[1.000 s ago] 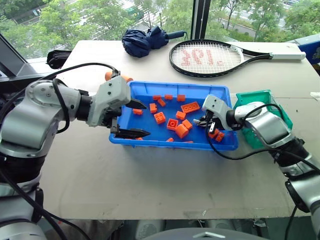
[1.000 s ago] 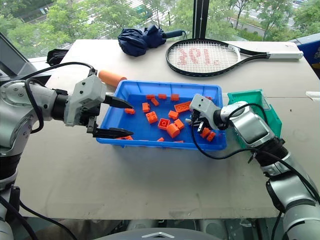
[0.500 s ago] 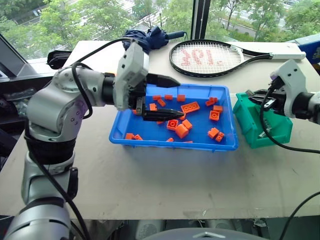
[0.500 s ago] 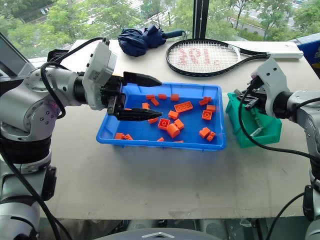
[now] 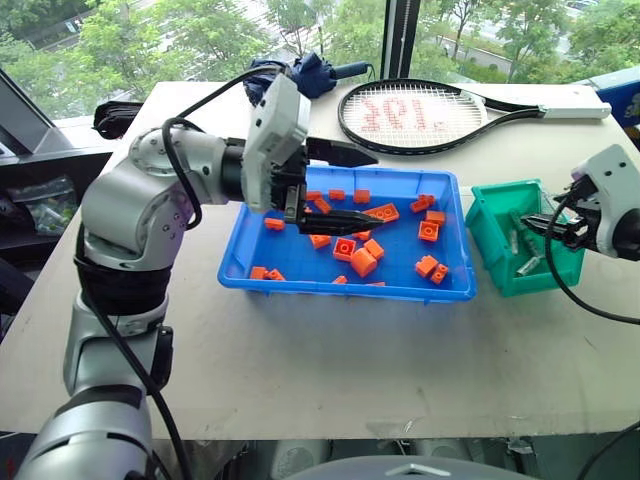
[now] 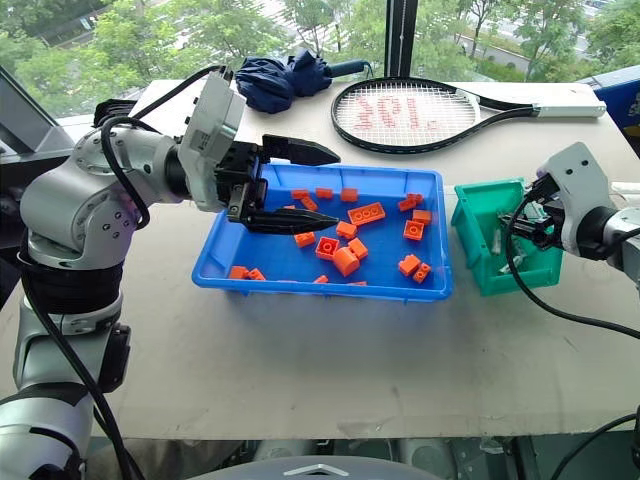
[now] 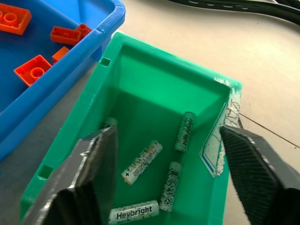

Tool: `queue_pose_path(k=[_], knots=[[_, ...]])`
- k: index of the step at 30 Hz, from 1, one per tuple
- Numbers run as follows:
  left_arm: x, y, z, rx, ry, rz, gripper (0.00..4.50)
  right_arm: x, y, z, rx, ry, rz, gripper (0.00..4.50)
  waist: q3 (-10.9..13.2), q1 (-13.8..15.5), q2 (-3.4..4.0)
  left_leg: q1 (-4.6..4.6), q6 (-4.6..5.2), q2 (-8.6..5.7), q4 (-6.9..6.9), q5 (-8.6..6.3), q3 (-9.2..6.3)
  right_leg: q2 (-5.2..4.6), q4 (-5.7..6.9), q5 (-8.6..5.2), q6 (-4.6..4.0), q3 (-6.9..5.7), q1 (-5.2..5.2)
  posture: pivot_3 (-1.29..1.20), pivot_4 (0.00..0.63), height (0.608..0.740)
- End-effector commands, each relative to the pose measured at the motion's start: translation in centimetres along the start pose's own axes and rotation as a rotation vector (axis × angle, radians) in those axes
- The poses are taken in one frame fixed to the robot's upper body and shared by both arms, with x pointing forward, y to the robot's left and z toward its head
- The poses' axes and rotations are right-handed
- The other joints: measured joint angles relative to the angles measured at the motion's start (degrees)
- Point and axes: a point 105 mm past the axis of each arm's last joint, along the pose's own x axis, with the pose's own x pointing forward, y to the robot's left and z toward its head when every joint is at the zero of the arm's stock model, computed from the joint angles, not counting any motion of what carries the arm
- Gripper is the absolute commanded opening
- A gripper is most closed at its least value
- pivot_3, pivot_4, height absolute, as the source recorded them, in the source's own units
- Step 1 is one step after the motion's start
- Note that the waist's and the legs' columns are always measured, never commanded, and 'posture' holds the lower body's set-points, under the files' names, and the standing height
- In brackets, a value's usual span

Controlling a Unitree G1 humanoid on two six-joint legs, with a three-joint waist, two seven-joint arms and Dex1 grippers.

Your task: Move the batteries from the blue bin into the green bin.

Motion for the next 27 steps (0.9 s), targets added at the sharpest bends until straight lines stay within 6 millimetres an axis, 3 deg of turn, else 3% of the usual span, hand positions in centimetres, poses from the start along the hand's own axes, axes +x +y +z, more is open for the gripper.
queue_pose_path(k=[1,4,8,16,21,27], knots=[[-1.1,-0.1,-1.3,0.003,0.059,0.037,4.50,-1.3,0.3,2.1,-0.035,-0.142,0.007,4.39,0.0,-0.1,0.01,0.01,0.00,0.01,-0.01,0.00,0.00,0.00,0.00,0.00,0.00,0.01,0.00,0.00,0.150,0.740],[-2.2,-0.3,-2.6,-0.034,0.088,0.086,4.50,-2.1,1.6,2.6,-0.030,-0.257,0.079,4.39,0.0,-0.1,0.01,0.02,0.00,0.06,-0.03,0.00,0.01,0.04,0.00,0.00,0.00,0.03,0.00,0.00,0.150,0.740],[-3.4,-2.0,-4.6,-0.119,0.114,0.136,4.50,-3.8,3.0,1.5,-0.030,-0.396,0.148,4.39,0.0,0.2,0.00,-0.02,0.00,0.09,-0.06,-0.01,-0.06,0.02,-0.07,0.00,0.00,-0.03,0.02,0.00,0.150,0.740],[-4.1,-6.3,-8.9,-0.297,0.120,0.288,4.50,-6.2,4.2,-5.0,0.138,-0.419,0.309,4.39,0.0,0.5,0.01,0.24,0.02,0.08,-0.05,-0.02,0.02,-0.10,-0.06,0.00,0.01,0.05,0.30,0.00,0.150,0.740],[-5.0,-8.8,-11.3,-0.349,0.137,0.374,4.50,-7.4,5.5,-8.0,0.166,-0.381,0.399,4.39,0.0,0.3,0.05,0.92,0.02,0.14,-0.33,-0.03,0.13,-0.05,-0.07,-0.03,-0.04,0.16,0.73,0.00,0.150,0.740],[-5.1,-12.0,-13.5,-0.373,0.166,0.452,4.50,-7.8,7.1,-10.6,0.149,-0.334,0.459,4.39,-0.2,0.4,0.22,1.09,0.01,0.16,-0.36,-0.03,0.14,-0.10,-0.32,-0.03,-0.05,0.28,1.00,0.00,0.150,0.740]])
